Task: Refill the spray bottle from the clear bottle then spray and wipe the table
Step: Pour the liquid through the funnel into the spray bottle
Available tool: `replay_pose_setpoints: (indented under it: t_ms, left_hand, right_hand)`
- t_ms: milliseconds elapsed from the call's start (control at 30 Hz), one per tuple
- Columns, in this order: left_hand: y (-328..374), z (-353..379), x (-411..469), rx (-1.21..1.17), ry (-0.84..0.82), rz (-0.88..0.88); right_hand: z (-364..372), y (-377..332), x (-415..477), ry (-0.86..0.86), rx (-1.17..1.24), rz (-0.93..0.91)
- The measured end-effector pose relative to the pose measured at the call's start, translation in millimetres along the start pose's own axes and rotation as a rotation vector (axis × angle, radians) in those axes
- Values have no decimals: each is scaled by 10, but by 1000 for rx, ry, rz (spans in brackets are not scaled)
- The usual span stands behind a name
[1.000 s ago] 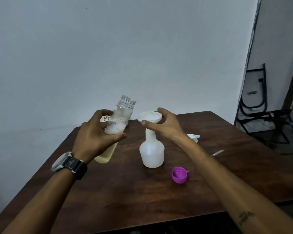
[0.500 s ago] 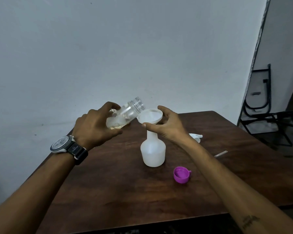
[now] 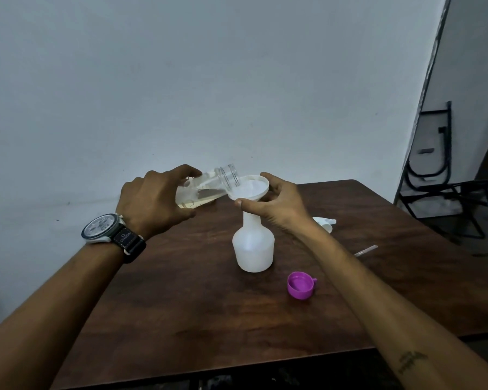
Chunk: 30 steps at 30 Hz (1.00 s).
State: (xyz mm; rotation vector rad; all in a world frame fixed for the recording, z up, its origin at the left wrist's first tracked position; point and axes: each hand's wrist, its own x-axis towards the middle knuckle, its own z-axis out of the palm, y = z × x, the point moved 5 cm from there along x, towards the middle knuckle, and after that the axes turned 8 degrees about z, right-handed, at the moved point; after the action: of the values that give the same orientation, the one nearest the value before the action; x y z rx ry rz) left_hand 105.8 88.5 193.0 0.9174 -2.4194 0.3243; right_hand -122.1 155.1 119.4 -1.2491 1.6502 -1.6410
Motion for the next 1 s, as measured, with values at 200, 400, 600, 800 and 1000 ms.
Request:
replay_pose_setpoints:
  t_ms: [200, 400, 600, 800, 1000]
  left_hand:
    - [12, -42, 38, 27, 16, 2]
    - [90, -140, 45, 37, 30, 22]
    - [131, -180, 57, 66, -7, 33]
    - [116, -174, 74, 83, -23, 27]
    - [101, -174, 108, 115, -28, 25]
  right_hand:
    - [9, -3, -9, 1, 13, -12]
    - [13, -2, -9, 4, 33, -21]
    - [21, 12, -2, -19, 60, -27]
    - [22, 17, -4, -4, 66, -11]
    - [15, 15, -12, 1, 72, -8]
